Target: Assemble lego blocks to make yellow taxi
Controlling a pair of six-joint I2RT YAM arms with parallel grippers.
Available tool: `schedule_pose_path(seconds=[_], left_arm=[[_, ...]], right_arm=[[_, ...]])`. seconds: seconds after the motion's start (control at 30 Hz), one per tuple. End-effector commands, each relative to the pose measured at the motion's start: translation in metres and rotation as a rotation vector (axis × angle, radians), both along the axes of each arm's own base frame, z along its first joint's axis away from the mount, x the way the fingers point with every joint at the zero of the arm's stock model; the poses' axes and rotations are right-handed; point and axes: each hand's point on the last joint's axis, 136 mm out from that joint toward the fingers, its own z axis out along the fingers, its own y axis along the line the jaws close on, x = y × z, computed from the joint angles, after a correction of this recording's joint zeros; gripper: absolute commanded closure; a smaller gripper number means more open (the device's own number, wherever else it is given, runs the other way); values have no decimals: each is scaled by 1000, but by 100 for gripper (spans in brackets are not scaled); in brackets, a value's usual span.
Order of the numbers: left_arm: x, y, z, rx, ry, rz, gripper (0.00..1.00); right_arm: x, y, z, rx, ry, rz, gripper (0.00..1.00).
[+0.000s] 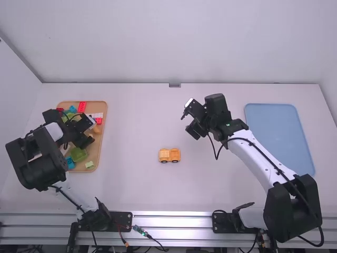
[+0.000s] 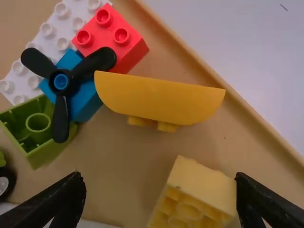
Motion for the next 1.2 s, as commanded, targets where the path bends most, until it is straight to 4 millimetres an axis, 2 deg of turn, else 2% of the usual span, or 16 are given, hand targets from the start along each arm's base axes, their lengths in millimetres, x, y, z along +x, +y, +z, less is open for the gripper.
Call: schedule_pose_path(seconds=[0.0,0.13,0.23,0.4,0.77,0.97,1.03,1.13,1.17], left_arm=[[3,0,3,-8,-5,2,19],[0,3,1,7,13,18,21],[-1,6,0,23,22,24,11],[0,4,2,-7,0,22,21],[-1,6,-5,-23,5,27,18],[1,6,-7,-25,1,25,27],[1,5,-7,-20,6,22,36],[1,4,-7,-26,3,20,40],[2,3,-6,-30,-1,18,47]], right_arm=[[6,4,18,19,-38,6,1],[6,4,18,20,-37,6,1],[5,4,18,18,-35,7,1],[5,4,17,16,-32,7,1],[4,4,17,17,-31,7,0],[4,4,17,16,-31,7,1],[4,4,17,16,-31,7,1],[4,4,17,17,-32,7,1],[4,4,17,16,-31,7,1]])
